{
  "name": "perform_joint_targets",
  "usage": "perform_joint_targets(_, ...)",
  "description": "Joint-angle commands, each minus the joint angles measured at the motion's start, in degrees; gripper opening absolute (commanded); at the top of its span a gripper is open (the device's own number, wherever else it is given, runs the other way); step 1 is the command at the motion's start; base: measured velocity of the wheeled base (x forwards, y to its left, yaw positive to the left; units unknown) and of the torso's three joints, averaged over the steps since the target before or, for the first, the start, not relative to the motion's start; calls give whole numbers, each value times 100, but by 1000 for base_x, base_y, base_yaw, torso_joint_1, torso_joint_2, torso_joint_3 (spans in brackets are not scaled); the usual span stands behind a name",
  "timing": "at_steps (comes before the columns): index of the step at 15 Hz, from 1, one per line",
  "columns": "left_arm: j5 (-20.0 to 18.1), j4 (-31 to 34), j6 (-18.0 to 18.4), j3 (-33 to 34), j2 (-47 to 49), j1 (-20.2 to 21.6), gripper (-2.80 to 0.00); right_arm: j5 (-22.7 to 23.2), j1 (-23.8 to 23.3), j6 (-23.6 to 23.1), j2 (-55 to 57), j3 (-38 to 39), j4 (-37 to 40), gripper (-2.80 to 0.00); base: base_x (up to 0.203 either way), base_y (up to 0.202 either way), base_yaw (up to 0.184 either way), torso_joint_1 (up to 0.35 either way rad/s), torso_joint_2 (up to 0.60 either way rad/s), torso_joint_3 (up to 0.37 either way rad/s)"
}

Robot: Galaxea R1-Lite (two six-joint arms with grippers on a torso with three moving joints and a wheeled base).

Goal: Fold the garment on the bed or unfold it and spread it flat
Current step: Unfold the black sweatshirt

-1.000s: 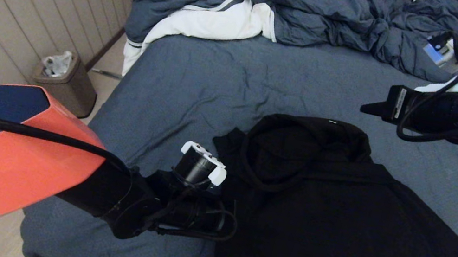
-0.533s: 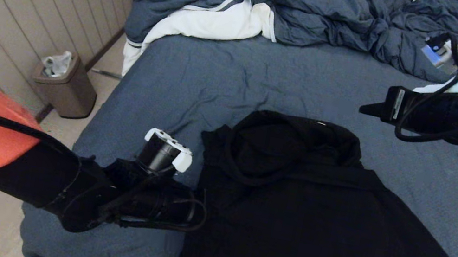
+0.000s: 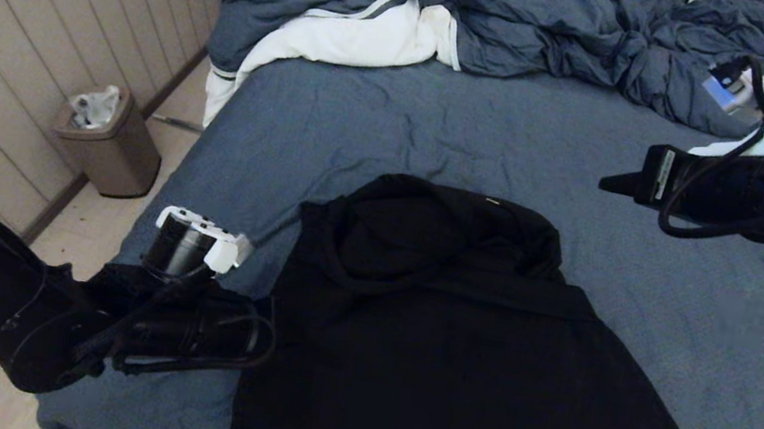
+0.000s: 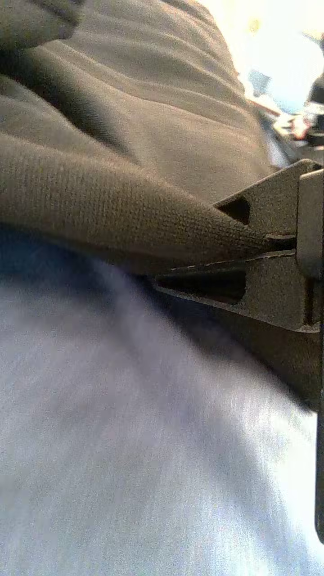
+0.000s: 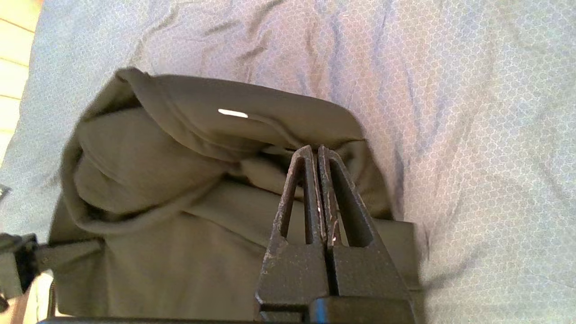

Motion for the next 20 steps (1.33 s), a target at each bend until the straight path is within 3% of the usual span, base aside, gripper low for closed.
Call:
perform_joint_targets(1, -1, -65, -12, 116, -78, 111, -280, 7, 2, 14, 14, -1, 9, -280, 0, 0, 0, 0, 0, 0)
perform_joint_targets(4, -9, -237, -36, 109, -98, 102, -280, 7, 11, 15, 14, 11, 9, -280, 0, 0, 0, 0, 0, 0)
perform_joint_targets(5, -9, -253, -40, 95, -81, 85, 0, 7, 11, 6, 14, 35, 9, -280, 0, 0, 0, 0, 0, 0)
perform_joint_targets(11, -206, -526, 72, 120, -272, 243, 0, 7, 2, 6, -30, 35, 9, -280, 0, 0, 0, 0, 0, 0)
perform_joint_targets(18, -226, -492, 321, 117, -1486, 1734, 0, 11, 76, 15, 5, 65, 9, -280, 0, 0, 0, 0, 0, 0)
perform_joint_targets(19, -234, -485, 312, 137, -1655, 1853, -280, 23, 129, 15, 14, 104, 9, -280, 0, 0, 0, 0, 0, 0)
perform_joint_targets(20, -240, -488, 293, 197, -1734, 1885, -280, 16, 256, 16, 14, 131, 9, -280, 0, 0, 0, 0, 0, 0)
